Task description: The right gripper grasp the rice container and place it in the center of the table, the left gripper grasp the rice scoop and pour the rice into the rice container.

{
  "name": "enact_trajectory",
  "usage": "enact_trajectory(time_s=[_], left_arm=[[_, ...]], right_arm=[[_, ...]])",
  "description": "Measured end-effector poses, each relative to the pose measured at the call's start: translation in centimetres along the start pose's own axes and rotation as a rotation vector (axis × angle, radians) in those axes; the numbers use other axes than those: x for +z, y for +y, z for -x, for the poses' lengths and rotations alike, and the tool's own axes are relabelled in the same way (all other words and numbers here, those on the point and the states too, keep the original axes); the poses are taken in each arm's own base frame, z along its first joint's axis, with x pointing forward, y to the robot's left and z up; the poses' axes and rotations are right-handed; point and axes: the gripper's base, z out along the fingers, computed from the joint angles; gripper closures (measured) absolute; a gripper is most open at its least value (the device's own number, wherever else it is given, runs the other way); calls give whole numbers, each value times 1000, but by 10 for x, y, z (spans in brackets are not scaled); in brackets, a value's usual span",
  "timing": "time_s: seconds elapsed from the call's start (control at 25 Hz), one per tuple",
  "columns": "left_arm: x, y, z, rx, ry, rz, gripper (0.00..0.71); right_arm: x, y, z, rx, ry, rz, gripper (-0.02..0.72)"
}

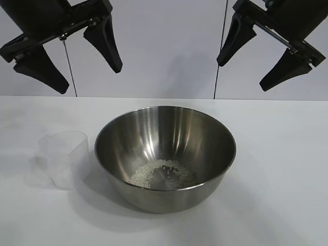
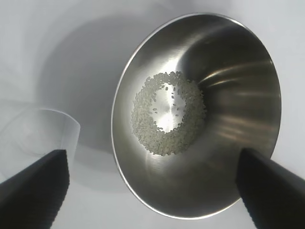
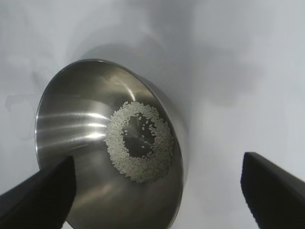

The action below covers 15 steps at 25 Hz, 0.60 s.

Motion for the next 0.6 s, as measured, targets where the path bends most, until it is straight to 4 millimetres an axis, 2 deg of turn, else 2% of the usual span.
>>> enact_trajectory(time_s=[0.6], left_arm=[[0,0,0,0,-3,0,25]], right_arm=[[0,0,1,0,-16,-4,52]])
